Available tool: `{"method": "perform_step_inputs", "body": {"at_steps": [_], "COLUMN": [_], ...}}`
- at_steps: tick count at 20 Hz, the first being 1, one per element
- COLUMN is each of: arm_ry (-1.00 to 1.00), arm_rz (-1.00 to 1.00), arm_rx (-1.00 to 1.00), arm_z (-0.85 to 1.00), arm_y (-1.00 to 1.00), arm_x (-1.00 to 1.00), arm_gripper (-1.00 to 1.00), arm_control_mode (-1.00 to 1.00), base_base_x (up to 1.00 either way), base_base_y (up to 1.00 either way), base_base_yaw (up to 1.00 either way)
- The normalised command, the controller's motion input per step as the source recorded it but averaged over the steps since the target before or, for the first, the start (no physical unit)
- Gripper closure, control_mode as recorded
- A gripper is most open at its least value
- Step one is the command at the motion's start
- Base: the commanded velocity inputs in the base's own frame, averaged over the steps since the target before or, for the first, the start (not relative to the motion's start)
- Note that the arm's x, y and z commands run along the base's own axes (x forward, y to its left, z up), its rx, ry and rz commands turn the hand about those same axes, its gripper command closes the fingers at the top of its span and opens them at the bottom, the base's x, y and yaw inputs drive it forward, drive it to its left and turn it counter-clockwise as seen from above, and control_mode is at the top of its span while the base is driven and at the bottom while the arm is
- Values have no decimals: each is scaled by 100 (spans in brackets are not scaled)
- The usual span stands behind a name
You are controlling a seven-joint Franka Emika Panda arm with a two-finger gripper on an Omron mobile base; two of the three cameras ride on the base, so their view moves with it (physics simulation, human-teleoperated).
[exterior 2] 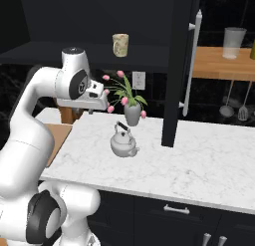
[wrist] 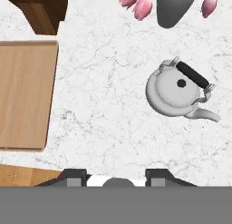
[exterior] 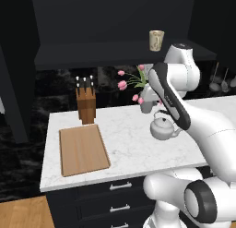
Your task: Pick the kettle from the counter and place it on the tray. Then pick the mug from the cabinet and place it on the tray. Then close the cabinet doors.
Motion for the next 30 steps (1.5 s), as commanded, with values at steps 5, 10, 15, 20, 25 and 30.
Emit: {"method": "perform_step_inputs", "body": {"at_steps": [5,10,15,20,25,30], "arm_ry": [-2,-3,4,8,13,6], "arm_rz": [0,0,0,1,7,12], "arm_rx": [-3,-14,-35,-26,-6,-1], "arm_z": [-6,-34,-45,-25,-7,-8], "arm_y": [-1,-17,-19,-36,-42,-37], "arm_x": [-15,-34,-7,8,34,42], "arm_gripper": [-100,-100,-100,-100,-100,-100], "arm_control_mode": [-100,-100,-100,-100,-100,-100], "base_base_x": [0,0,0,0,0,0], "base_base_y": [0,0,0,0,0,0], "base_base_yaw": [0,0,0,0,0,0]}}
